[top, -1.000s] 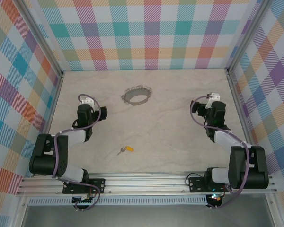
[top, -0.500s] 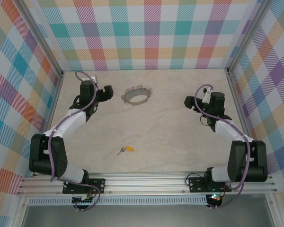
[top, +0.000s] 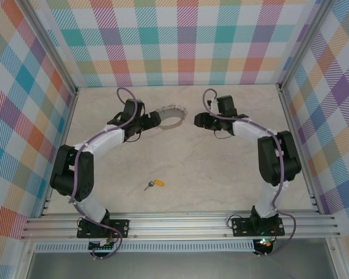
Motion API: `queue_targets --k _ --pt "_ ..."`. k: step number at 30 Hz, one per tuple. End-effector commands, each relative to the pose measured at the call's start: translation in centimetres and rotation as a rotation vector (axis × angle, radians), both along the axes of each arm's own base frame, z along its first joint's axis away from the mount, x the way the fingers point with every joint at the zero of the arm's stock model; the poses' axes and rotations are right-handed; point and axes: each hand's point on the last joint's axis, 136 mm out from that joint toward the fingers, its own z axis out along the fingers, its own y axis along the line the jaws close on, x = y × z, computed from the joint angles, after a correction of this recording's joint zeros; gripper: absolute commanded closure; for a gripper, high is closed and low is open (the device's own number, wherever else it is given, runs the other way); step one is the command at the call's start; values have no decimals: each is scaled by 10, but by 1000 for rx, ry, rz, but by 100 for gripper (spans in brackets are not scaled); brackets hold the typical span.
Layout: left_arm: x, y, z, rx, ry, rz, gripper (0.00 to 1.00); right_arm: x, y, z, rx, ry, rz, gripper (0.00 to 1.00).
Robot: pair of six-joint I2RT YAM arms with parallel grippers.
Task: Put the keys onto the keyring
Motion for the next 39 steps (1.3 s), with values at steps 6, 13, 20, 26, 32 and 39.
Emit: queue_targets --k 6,13,20,26,32,39 --pt "3 4 13 -42 4 57 8 22 32 -22 -53 93 49 65" --pt "3 8 10 -73 9 100 8 40 52 -38 -85 122 73 65" --pt "4 11 13 -81 4 113 7 52 65 -50 -101 137 92 65" --pt "3 13 13 -85 8 117 7 61 69 -56 -109 139 92 66" --pt "3 14 13 -85 10 122 7 69 69 -63 -127 138 85 67" --pt "3 15 9 -90 18 126 7 78 71 -67 -139 137 84 70"
